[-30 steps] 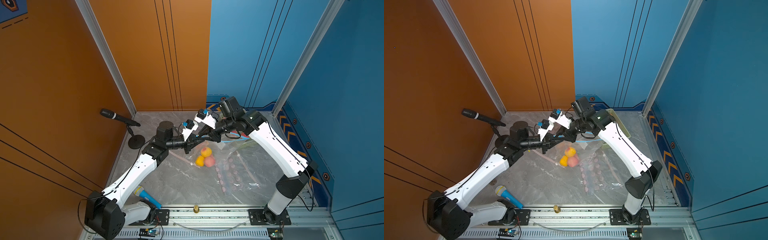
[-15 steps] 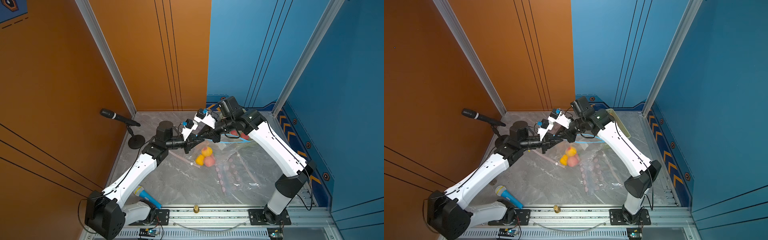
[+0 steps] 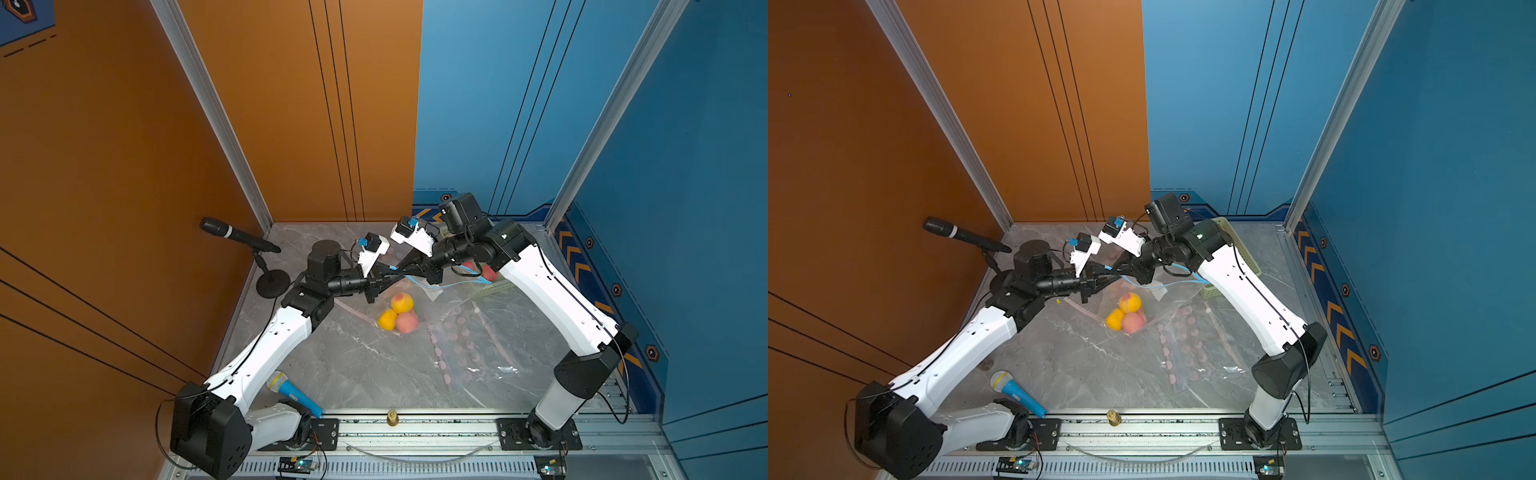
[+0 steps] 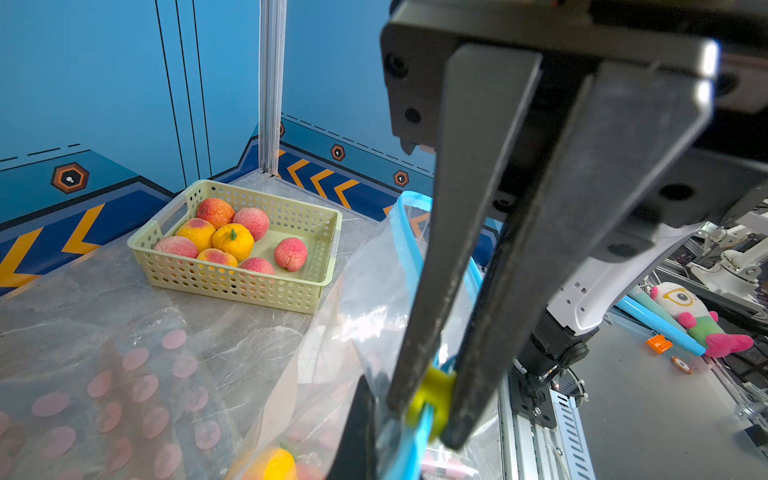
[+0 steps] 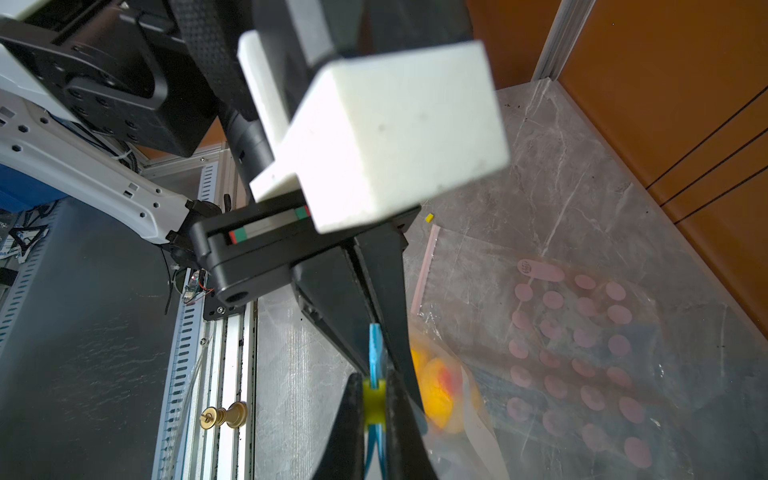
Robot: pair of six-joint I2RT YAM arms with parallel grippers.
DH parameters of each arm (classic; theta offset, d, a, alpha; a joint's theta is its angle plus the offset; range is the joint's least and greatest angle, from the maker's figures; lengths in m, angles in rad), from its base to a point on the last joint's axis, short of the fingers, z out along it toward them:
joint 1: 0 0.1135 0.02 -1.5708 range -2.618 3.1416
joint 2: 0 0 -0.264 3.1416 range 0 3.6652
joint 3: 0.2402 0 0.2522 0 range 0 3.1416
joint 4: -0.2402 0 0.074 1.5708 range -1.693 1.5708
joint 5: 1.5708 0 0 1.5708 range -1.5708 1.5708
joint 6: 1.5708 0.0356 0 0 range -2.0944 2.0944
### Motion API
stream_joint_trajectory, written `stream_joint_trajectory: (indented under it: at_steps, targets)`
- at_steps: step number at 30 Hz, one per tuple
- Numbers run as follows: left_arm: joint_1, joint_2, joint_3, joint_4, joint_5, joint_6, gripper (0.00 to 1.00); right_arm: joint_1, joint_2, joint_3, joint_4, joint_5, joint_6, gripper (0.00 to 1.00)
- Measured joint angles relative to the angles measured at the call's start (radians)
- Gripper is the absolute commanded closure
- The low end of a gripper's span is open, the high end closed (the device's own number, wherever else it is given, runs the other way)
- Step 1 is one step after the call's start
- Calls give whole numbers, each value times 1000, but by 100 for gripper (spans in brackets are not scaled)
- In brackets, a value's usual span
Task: Place the peach in a zip-top bag and seal the zipper
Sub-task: Zip the zipper on the zipper food storage bag.
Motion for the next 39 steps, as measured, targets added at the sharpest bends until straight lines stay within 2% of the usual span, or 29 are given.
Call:
stream_joint_trajectory:
  at_steps: [39]
  targets:
    - [98,-86,-73,21,-13,-21,100,-42,-69,-74,-37,51,-19,100]
